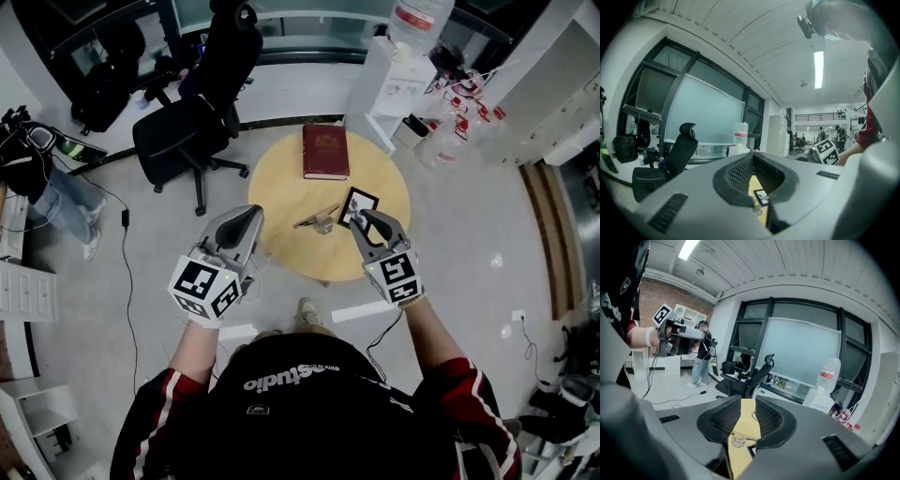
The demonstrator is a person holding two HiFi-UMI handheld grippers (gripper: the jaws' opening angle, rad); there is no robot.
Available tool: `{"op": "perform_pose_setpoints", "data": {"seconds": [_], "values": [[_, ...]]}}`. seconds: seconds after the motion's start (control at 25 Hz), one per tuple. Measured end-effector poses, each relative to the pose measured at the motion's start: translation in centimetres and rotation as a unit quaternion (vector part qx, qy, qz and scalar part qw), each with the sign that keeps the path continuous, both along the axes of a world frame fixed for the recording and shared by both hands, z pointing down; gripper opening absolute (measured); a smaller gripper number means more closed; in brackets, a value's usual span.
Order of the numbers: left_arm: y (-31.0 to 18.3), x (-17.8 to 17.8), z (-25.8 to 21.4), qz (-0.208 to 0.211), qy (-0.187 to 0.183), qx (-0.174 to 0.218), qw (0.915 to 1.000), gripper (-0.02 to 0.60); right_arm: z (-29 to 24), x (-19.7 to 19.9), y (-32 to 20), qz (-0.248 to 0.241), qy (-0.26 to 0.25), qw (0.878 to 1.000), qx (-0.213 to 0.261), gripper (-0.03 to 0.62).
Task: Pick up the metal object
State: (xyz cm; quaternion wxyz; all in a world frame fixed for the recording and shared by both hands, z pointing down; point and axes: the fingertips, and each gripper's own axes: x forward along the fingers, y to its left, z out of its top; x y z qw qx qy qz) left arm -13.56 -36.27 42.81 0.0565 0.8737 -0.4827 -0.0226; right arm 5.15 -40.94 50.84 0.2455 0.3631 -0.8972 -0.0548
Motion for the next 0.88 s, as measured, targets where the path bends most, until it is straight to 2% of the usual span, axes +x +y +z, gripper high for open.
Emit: {"op": "perform_pose_setpoints", "data": {"seconds": [0.36, 0.88], "values": [[-0.1, 1.1, 0.7, -0.027, 0.002, -0.005, 0.9996, 0.017, 7.1, 1.0, -0.9, -0.042, 0.049, 0.998, -0.020, 0.115], [-2.5, 3.8, 2.6, -0.062, 0.000, -0.024, 0.9978, 0.017, 16.6, 1.7, -3.4, -0.103, 0.106, 0.987, -0.068, 0.127]]}}
